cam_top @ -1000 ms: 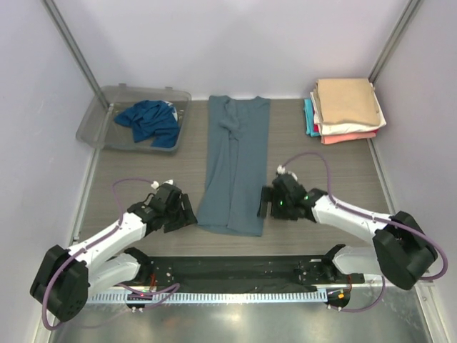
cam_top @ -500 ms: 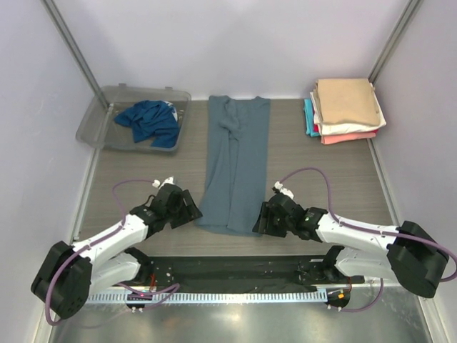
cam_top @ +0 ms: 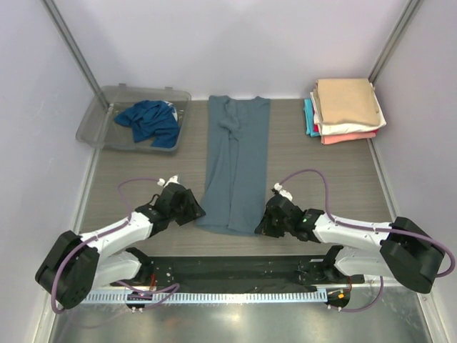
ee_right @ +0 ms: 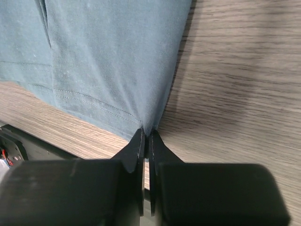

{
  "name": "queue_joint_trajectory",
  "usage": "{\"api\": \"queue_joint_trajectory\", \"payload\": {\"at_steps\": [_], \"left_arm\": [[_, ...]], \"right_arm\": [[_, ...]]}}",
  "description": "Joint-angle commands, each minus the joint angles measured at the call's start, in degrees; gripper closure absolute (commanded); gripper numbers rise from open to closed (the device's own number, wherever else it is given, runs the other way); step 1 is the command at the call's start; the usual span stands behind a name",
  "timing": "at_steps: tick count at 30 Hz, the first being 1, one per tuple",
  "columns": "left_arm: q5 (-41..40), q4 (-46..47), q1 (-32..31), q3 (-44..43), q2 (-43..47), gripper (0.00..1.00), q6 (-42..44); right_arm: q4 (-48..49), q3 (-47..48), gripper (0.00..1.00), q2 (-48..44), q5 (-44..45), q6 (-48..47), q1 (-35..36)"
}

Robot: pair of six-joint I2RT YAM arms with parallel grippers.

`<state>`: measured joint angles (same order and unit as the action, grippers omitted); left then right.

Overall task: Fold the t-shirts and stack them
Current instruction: Fold the tshirt

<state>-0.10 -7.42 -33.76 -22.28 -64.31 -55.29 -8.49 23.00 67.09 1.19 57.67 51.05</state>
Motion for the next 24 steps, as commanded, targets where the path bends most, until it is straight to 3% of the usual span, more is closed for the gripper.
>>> {"api": "queue_joint_trajectory", "payload": {"at_steps": [1,5,6,8,9,13,16,20,24], "left_arm": [[1.8,-3.0,-2.4,2.5,-1.1,0.52,-1.2],[0.5,-2.8,-6.6,3.9,-0.1,0.53,-3.7],[0.4,-2.6,-7.2,4.1,-0.1,0.71,-4.0],[-1.7,-2.3,-8.3,4.3,-0.5,0.86,-4.2],[-1.7,-2.4,-8.5,4.2,-0.6,1.00,-4.1],[-3.1,-6.4,-12.5,2.3,3.7,1.00,-5.6],[-6.0,-15.3,-17.7,-1.8,9.2,1.00,-9.2],[-8.4,-27.2,-19.7,-9.3,12.5,1.00,-9.7],[-13.1,-32.6,-19.6,-17.7,10.0,1.00,-5.9]], "right_arm": [[-4.0,-0.8,0.98,-1.6,2.0,0.1,0.5],[-5.8,-0.9,0.99,-3.9,2.8,0.1,0.5],[-6.3,-0.9,0.99,-4.2,2.9,0.1,0.5],[-6.7,-1.0,0.99,-4.9,2.9,0.0,0.5],[-7.2,-1.0,0.99,-5.0,2.9,-0.1,0.4],[-12.2,-0.4,0.99,-7.2,3.4,0.2,0.5],[-19.8,1.2,0.99,-12.8,5.6,1.6,0.8],[-26.8,5.0,0.99,-20.7,8.0,1.7,1.0],[-28.2,14.2,0.99,-17.7,11.5,-2.5,0.2]]}}
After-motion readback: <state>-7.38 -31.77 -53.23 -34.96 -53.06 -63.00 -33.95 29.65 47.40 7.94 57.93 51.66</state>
